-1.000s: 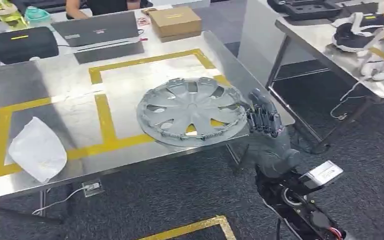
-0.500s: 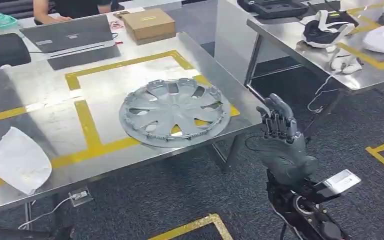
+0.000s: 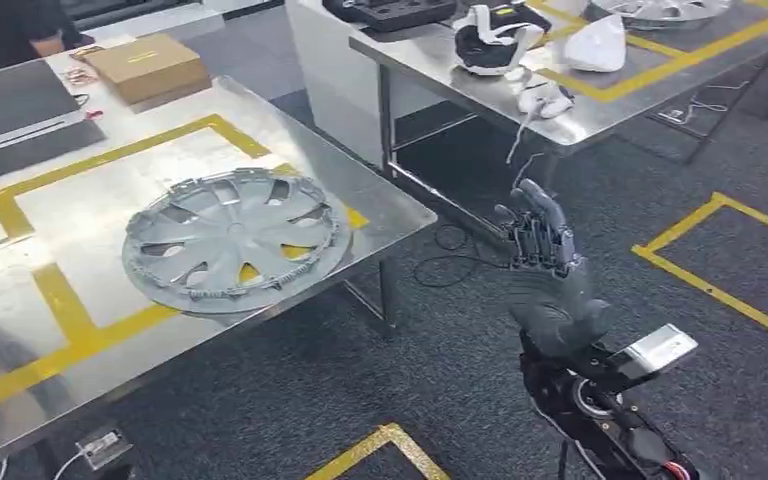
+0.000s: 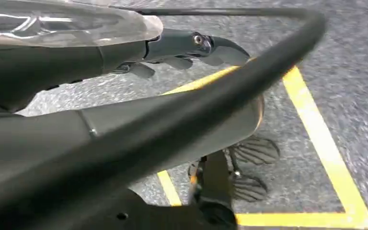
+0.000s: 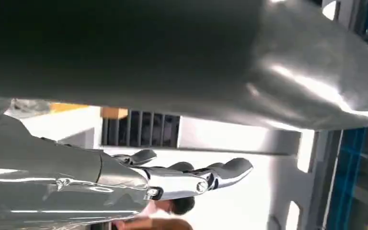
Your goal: Take the parts from the cabinet and place them on the table.
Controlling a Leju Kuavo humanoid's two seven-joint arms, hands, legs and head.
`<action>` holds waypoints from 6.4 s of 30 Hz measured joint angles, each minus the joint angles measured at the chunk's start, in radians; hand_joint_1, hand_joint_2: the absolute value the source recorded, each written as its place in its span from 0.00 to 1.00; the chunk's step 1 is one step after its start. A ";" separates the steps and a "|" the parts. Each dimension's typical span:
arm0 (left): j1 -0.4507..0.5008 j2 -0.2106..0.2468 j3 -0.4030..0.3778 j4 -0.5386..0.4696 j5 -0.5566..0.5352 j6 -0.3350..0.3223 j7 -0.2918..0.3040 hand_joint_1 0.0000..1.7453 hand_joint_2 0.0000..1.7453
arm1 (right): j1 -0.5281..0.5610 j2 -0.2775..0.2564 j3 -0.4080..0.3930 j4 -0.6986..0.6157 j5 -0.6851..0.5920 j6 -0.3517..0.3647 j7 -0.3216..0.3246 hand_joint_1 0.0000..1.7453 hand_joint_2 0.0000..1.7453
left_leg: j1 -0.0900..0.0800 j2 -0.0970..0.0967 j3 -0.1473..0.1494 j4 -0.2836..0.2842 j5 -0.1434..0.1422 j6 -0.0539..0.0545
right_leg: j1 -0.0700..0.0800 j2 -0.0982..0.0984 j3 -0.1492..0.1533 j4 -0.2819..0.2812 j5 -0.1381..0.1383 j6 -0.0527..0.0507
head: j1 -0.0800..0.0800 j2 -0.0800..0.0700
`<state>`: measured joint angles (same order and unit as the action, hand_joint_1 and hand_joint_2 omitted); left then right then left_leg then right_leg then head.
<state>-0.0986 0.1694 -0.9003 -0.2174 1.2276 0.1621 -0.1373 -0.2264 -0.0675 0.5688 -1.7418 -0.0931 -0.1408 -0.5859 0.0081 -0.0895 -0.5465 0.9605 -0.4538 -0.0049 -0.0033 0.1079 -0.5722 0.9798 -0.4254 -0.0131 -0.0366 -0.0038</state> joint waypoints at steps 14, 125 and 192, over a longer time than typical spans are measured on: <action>-0.003 -0.005 0.000 0.000 0.006 0.009 0.000 0.00 0.00 | 0.010 0.001 -0.022 0.008 0.003 0.002 -0.002 0.00 0.00 | -0.002 0.178 0.026 -0.022 0.001 0.012 | -0.016 -0.149 0.011 0.043 -0.020 0.045 | 0.053 0.000; -0.008 0.005 0.000 0.000 0.004 0.003 0.007 0.00 0.00 | 0.034 0.010 -0.029 -0.007 0.076 -0.045 0.046 0.00 0.00 | 0.002 0.032 0.016 -0.016 0.004 -0.011 | -0.012 0.023 0.018 -0.020 -0.006 0.018 | 0.000 0.000; 0.005 -0.003 0.002 0.000 0.067 0.023 -0.011 0.00 0.00 | 0.149 -0.041 -0.267 1.035 -0.121 -0.152 0.013 0.00 0.00 | 0.010 0.078 0.036 -0.044 0.005 0.017 | -0.001 -0.081 -0.041 0.084 -0.078 0.039 | 0.036 0.000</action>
<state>-0.0934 0.1659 -0.8984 -0.2174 1.2947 0.1850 -0.1480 -0.0779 -0.1083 0.3021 -0.7067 -0.2140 -0.2926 -0.5733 0.0177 -0.0111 -0.5105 0.9164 -0.4491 0.0122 -0.0046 0.0272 -0.6132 1.0638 -0.5035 0.0256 -0.0007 -0.0038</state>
